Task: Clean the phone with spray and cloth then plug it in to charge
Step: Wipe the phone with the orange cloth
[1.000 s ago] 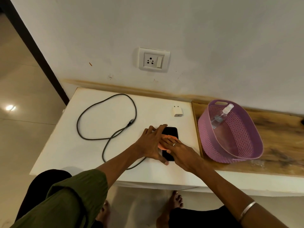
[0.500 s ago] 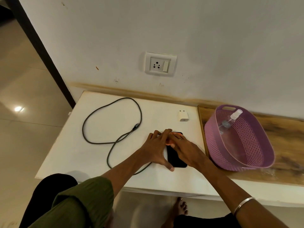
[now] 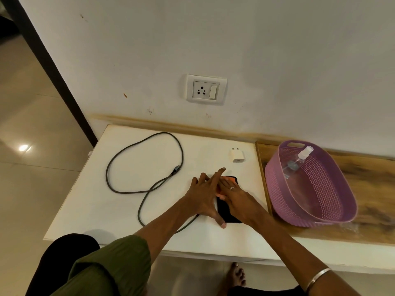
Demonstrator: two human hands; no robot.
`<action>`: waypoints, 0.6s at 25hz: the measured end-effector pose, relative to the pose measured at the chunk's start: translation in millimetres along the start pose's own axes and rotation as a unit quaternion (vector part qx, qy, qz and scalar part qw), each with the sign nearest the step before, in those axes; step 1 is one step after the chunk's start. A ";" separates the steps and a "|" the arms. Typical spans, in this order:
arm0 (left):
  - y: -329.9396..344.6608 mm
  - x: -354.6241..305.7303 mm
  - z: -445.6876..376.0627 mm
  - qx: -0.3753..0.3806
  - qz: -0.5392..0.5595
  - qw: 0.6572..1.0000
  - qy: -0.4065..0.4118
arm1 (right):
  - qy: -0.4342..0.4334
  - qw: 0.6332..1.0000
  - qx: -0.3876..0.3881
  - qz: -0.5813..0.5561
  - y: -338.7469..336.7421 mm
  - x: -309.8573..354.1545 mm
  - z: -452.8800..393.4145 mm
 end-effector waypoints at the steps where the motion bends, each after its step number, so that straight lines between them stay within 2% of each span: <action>1: 0.4 0.8 -0.1 0.007 -0.001 1.000 -0.003 | -0.002 0.999 0.003 0.034 -0.8 -1.8 0.6; 5: 0.7 1.9 -1.3 0.012 -0.014 1.000 -0.011 | 0.028 0.998 0.006 0.063 -6.9 -13.1 3.8; 11: 3.1 4.1 -2.7 0.021 -0.025 0.999 -0.024 | 0.097 0.994 0.032 0.032 -8.6 -30.4 0.9; 15: 5.1 4.4 -3.1 0.020 -0.029 0.999 -0.023 | 0.133 0.991 0.022 -0.001 -5.3 -40.1 7.5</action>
Point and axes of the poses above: each hand's wrist, its own z-axis away from the middle knuckle, its own y-axis out of the palm, x = y × z, the point moved 4 cm from there along -z, towards the middle knuckle, and after that the axes turned 10 degrees about -z, right-handed, at the moved point
